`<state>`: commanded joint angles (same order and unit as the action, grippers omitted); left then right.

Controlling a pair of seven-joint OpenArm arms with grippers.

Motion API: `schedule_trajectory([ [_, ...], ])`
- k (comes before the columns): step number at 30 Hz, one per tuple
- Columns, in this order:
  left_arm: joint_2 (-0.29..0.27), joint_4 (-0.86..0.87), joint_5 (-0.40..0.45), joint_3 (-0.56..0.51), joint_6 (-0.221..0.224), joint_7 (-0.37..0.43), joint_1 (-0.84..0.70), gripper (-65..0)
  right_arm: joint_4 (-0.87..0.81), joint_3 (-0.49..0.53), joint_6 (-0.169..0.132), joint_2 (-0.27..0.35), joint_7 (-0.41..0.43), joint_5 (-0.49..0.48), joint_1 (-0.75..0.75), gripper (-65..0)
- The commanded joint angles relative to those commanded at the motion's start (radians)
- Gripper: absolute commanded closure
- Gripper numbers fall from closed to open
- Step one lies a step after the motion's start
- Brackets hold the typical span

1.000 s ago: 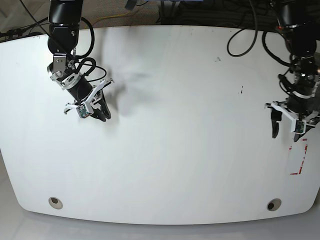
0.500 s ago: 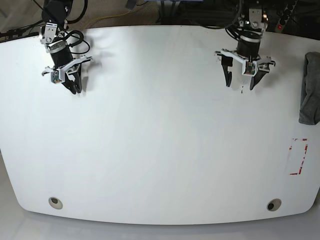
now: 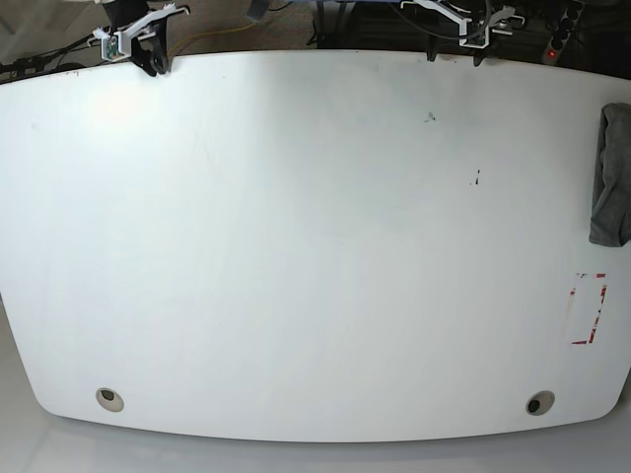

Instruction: Fold the T-shirt properly

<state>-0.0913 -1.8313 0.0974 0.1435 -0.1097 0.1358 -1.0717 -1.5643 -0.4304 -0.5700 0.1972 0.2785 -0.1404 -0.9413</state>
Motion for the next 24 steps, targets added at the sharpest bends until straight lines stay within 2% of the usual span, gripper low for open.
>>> schedule_trajectory([
  [4,0.003,0.074,0.002,-0.012,-0.002,0.0,-0.044,-35.0,0.026,0.002,0.0,-0.041,0.0,0.0,-0.086,-7.9],
  [7,0.006,0.186,0.002,-0.011,-0.002,0.0,-0.049,-34.6,0.094,0.005,-0.006,-0.071,0.0,0.002,-0.112,-7.9],
  [11,0.041,0.376,-0.002,-0.014,0.0,0.006,-0.012,-34.4,0.235,0.057,-0.003,-0.072,0.0,0.002,-0.1,-7.9],
  [14,0.051,0.543,0.002,-0.014,-0.006,0.006,0.071,-34.4,0.354,0.123,0.002,-0.048,0.002,0.002,-0.044,-7.9],
  [19,0.106,0.781,0.0,-0.06,-0.011,0.006,0.21,-34.4,0.543,0.138,0.002,-0.051,-0.003,0.008,0.092,-7.9],
  [22,0.106,0.928,0.0,-0.06,-0.008,0.005,0.299,-34.4,0.675,0.14,0.002,-0.051,-0.003,0.009,0.186,-7.9],
  [24,0.107,1.048,0.0,-0.06,-0.008,0.003,0.381,-34.4,0.764,0.163,0.002,-0.046,-0.005,0.049,0.255,-7.9],
])
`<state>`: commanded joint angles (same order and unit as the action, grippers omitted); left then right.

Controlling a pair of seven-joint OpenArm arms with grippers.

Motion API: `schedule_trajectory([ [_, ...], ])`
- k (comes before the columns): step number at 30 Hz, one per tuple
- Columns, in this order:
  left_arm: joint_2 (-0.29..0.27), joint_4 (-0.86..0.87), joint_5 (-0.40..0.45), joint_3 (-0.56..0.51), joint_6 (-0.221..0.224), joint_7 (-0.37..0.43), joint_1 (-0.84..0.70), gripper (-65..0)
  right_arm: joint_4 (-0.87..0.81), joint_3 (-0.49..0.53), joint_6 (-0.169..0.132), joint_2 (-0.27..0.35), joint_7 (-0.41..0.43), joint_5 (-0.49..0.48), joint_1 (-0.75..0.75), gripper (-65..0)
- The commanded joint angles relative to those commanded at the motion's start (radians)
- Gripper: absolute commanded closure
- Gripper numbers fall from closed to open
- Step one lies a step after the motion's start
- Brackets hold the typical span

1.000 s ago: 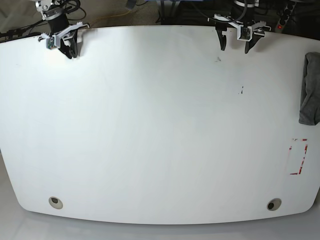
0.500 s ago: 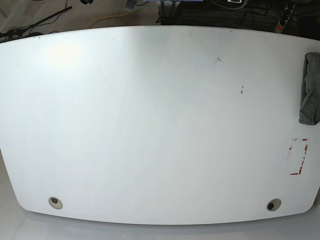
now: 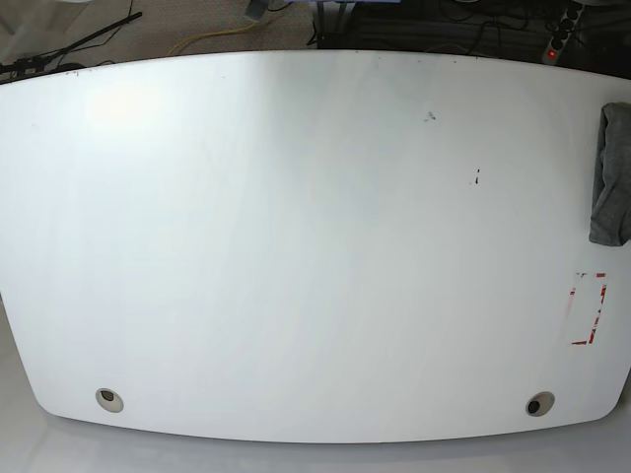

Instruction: Fold the T-shirt properly

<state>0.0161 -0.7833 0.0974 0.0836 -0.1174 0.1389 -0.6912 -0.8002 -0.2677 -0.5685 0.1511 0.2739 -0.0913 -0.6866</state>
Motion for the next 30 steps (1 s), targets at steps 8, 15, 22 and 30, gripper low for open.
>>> schedule_trajectory([
  [8,0.0,0.365,0.0,0.002,0.005,0.0,0.258,-34.4,0.264,0.017,0.002,0.017,0.0,0.143,0.209,-7.9],
  [15,0.002,0.626,0.0,-0.002,0.107,0.0,0.46,-34.4,0.428,0.023,0.043,0.02,-0.04,0.198,0.373,-8.4],
  [22,0.017,0.706,-0.002,0.002,0.112,-0.003,0.568,-34.4,0.443,0.023,0.147,0.017,-0.107,0.301,0.46,-8.6],
  [30,0.02,0.753,-0.002,0.003,0.215,-0.005,0.608,-34.4,0.445,0.023,0.15,0.011,-0.115,0.339,0.493,-8.6],
])
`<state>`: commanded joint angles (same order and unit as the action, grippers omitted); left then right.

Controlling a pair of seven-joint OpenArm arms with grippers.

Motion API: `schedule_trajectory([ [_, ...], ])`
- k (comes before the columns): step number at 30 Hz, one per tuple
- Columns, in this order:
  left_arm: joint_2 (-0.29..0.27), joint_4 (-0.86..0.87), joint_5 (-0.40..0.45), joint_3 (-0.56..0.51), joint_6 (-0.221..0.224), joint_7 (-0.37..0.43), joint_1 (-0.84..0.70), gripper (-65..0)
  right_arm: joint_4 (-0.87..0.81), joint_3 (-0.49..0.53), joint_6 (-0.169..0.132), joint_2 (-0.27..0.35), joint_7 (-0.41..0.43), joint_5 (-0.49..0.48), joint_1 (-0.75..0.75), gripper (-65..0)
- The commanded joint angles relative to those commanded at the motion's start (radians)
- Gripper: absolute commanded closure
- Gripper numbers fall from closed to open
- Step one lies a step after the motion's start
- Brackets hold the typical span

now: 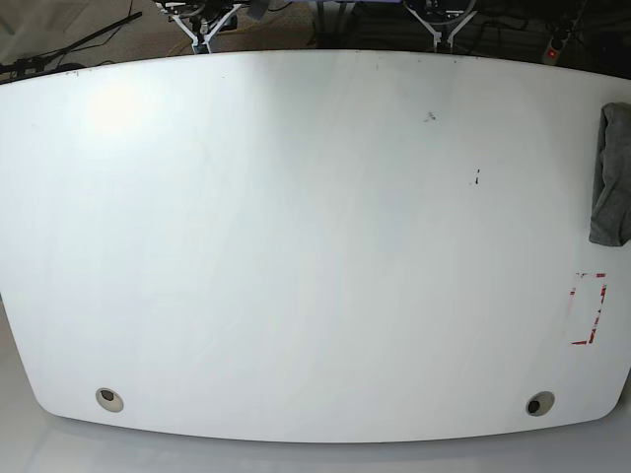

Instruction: Fold the T-shirt properly

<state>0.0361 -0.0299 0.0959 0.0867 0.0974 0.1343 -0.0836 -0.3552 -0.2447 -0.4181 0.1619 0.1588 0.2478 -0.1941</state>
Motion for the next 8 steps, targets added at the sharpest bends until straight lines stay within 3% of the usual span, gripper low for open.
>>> schedule_trajectory([
  [8,0.002,0.0,0.0,0.0,0.0,0.0,0.0,-34.4,0.0,0.0,0.0,0.0,0.0,0.0,-0.003,-8.6],
])
